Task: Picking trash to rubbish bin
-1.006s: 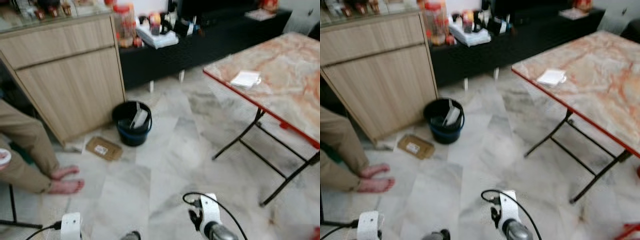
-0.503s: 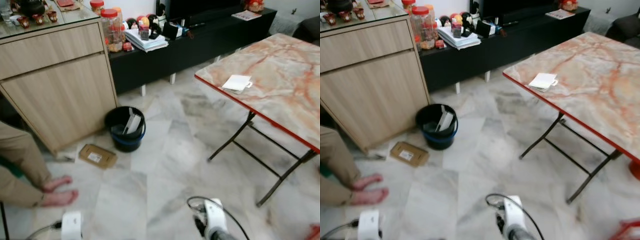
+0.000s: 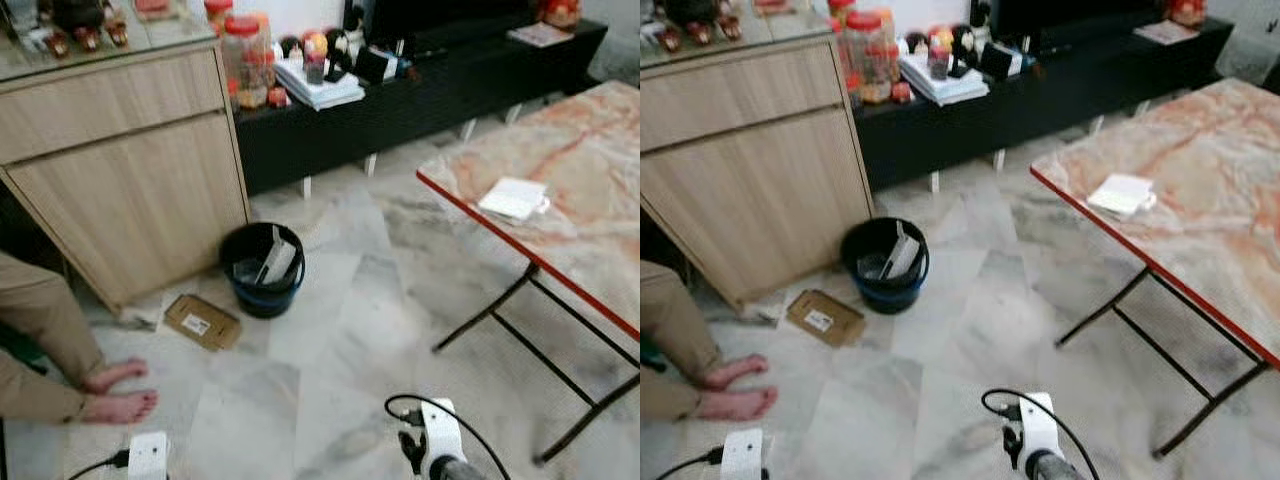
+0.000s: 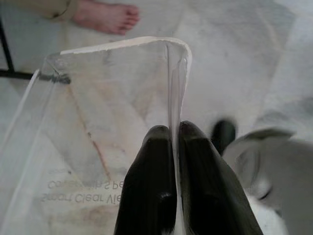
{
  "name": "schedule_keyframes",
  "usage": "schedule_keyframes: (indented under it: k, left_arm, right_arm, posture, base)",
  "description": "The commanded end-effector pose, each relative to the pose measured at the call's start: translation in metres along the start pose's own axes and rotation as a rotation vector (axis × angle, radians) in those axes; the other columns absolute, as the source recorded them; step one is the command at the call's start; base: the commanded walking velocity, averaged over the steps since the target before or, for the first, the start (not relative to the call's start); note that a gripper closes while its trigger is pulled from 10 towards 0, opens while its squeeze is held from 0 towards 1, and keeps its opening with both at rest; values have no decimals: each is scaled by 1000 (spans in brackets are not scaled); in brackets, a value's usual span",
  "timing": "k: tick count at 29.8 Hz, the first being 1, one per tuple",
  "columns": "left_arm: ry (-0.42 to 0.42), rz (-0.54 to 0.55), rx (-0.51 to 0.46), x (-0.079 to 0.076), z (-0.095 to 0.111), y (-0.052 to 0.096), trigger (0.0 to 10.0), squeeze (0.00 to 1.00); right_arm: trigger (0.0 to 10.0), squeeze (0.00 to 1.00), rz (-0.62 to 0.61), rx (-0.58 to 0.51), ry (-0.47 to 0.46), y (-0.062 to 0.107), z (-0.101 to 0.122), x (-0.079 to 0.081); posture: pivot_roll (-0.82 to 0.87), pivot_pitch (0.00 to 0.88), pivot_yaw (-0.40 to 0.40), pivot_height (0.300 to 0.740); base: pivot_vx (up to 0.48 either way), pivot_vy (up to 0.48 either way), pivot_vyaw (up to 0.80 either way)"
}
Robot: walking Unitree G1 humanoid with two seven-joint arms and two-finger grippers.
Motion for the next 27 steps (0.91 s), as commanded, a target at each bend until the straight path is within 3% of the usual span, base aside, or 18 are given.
schedule_keyframes:
  k: [1,8,14,27]
  left_arm:
    - [2,24,10,8,-1,0,10000,0]
    - [2,25,12,8,-1,0,10000,0]
    - [2,24,11,9,-1,0,10000,0]
    - [1,28,11,11,-1,0,10000,0]
  right_arm:
    - [10000,0,12,9,-12,0,-3,6]
    - [10000,0,15,11,14,-1,-2,7]
    - [10000,0,17,13,16,-1,-3,8]
    - [10000,0,9,12,1,-1,-2,7]
  posture:
    - [119,156,-34,740]
    - [121,156,-33,740]
    - [125,157,-34,740]
    - [126,154,-34,740]
  base:
    - [472,0,0]
    - [472,0,0]
    - [472,0,565]
    - [472,0,0]
Point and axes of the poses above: a point about 5 cm out from each wrist's last joint towards the gripper, its own y axis pointing back from the gripper into the wrist, its own z axis along the axis of the wrist's last joint, x = y × z, the point moved 5 cm from there along -y, pointing out of the wrist towards the gripper, and after that the axes turned 4 degrees about y, right-handed, at the moved point
